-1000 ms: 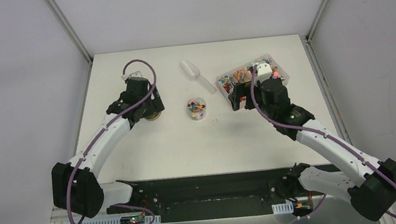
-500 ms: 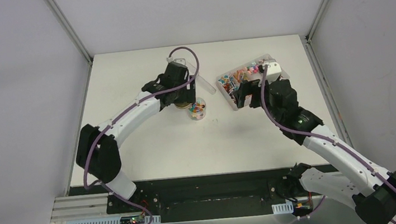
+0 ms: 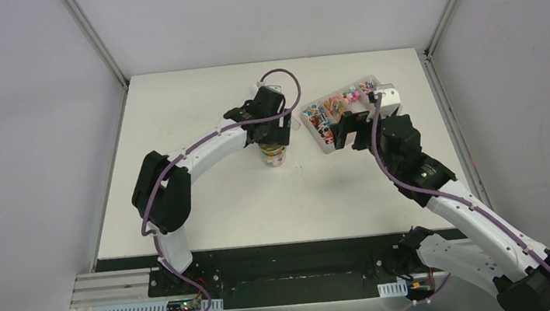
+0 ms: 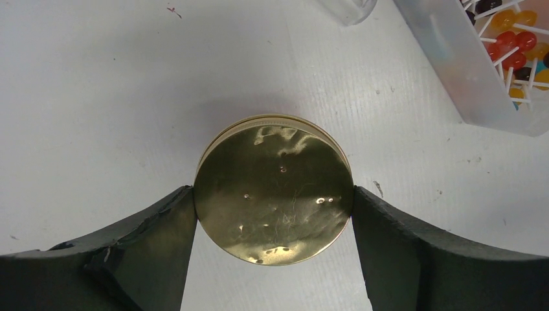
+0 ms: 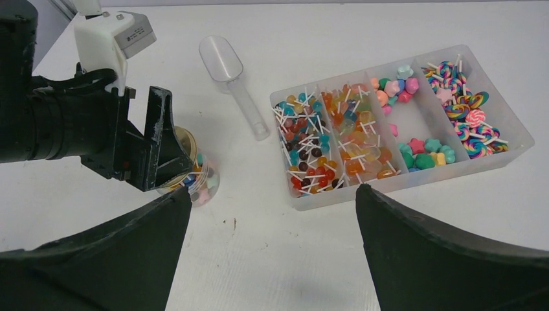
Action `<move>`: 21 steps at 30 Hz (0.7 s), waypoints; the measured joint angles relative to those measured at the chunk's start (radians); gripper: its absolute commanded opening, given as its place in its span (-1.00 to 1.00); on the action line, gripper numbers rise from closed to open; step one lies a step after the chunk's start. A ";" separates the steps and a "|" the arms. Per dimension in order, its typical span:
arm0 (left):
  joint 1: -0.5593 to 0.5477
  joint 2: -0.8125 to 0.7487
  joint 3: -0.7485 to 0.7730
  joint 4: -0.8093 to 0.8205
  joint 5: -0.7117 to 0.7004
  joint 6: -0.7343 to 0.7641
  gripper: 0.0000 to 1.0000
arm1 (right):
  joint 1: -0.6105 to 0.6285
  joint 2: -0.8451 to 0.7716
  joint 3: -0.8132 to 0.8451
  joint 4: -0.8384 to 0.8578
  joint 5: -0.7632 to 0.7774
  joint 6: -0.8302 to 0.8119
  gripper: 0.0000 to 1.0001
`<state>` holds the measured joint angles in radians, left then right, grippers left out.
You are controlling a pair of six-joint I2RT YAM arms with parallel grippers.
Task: Pack the candies
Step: Close the bottle lid on the packing bottle.
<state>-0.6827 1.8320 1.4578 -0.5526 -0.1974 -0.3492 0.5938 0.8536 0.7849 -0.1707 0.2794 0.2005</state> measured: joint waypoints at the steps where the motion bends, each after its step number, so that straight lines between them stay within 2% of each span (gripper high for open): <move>1: -0.004 0.007 0.002 0.000 0.001 0.000 0.37 | 0.000 0.000 0.000 0.000 0.003 0.000 1.00; 21: -0.008 0.047 0.021 -0.008 0.017 0.000 0.46 | 0.000 -0.013 0.000 0.000 0.021 -0.017 1.00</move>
<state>-0.6907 1.8786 1.4788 -0.5606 -0.1802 -0.3496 0.5938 0.8406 0.7849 -0.1707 0.3000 0.1833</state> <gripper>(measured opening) 0.810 0.996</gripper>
